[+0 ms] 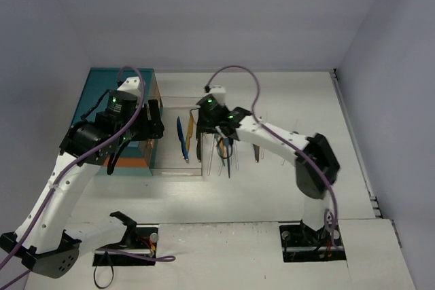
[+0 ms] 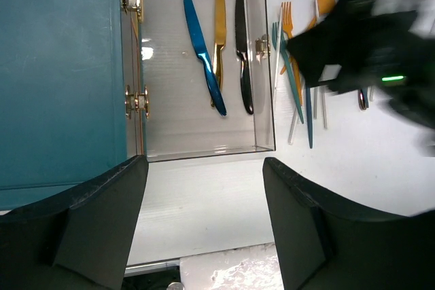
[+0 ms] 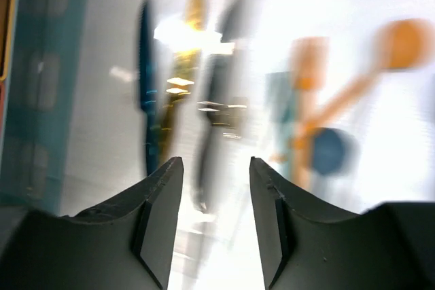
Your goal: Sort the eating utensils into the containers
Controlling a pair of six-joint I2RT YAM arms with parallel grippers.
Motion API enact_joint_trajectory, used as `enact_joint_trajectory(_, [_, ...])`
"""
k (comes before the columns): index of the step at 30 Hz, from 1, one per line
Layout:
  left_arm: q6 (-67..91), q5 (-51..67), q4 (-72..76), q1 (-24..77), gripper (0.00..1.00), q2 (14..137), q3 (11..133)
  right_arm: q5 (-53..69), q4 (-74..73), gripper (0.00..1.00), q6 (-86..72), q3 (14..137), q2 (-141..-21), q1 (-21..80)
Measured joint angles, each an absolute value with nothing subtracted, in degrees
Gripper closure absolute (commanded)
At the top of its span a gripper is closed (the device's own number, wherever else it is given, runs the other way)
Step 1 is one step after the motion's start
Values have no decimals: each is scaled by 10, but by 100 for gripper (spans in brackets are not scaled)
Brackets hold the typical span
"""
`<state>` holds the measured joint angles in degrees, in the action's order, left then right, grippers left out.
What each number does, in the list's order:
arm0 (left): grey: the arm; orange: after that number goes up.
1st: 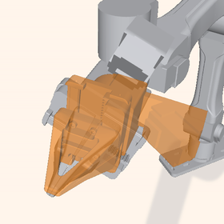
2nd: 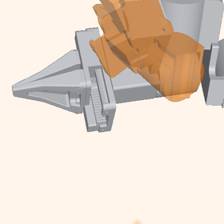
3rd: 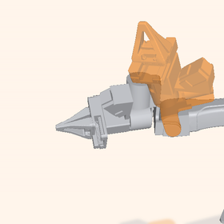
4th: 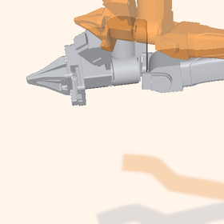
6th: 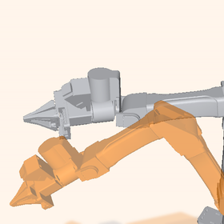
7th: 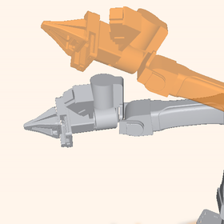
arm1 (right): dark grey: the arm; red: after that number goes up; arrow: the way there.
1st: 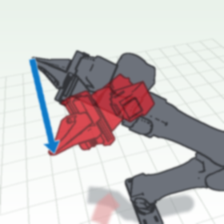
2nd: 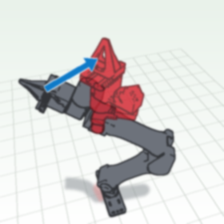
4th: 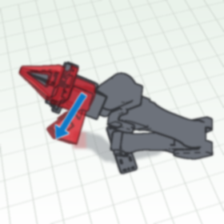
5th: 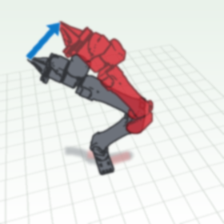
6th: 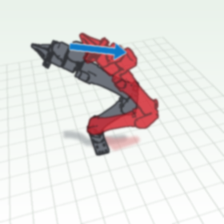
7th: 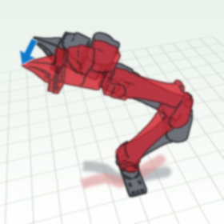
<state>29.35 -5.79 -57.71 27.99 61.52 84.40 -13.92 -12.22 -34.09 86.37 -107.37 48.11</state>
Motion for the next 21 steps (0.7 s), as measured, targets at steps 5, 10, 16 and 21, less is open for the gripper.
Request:
enact_joint_trajectory(5, [293,-56,-577,280,34,632,844,-139,-113,69,-315,752,-937,355])
enact_joint_trajectory(10, [293,-53,-577,280,35,650,845,-126,-119,71,-300,671,-936,282])
enact_joint_trajectory(16, [294,-48,-577,280,35,659,846,-101,-130,71,-282,641,-991,254])
enact_joint_trajectory(21, [294,-47,-577,280,35,660,846,-94,-129,74,-273,641,-1017,244])
